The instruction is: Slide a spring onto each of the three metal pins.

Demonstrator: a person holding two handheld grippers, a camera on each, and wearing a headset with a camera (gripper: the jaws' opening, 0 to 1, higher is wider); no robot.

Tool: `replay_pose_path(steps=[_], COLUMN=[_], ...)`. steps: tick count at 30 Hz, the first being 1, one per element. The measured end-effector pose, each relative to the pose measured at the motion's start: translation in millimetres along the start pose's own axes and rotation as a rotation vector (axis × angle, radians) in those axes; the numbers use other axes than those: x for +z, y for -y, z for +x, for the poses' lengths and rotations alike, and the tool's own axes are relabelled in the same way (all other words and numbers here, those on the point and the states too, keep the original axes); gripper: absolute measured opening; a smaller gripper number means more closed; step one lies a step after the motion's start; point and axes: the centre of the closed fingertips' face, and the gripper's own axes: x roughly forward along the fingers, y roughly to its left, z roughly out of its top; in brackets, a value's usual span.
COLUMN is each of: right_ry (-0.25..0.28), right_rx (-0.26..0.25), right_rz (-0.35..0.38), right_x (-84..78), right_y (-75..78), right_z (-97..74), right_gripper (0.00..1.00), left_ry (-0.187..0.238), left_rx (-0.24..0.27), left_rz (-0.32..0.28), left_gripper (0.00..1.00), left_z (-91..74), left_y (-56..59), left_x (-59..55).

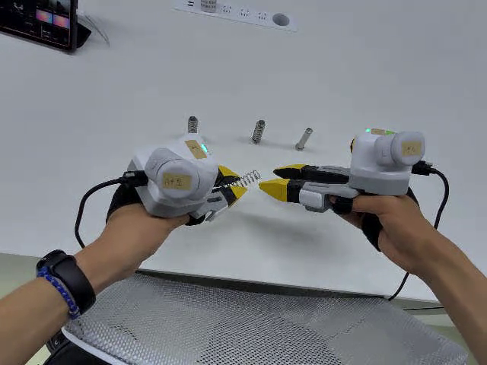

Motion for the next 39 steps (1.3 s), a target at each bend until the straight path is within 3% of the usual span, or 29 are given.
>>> replay_pose_path(steps=[15,31,39], right_ry=[-0.016,-0.023,-0.024], right_rx=[0.076,0.088,0.107], right_rz=[0.069,0.068,0.053], right_x=[-0.6,4.2,8.1], right_y=[-9.1,-11.5,-12.9], right_z=[8.7,7.4,-1.8], right_gripper=[0.25,0.2,0.17], left_ry=[0.012,-0.002,0.011], left_rx=[-0.034,-0.045,-0.056], left_rz=[0.033,0.036,0.027], left_gripper=[0.1,0.1,0.1], left_z=[5.5,6.5,7.5], left_y=[6.8,5.8,9.8], left_x=[7.0,2.9,9.5])
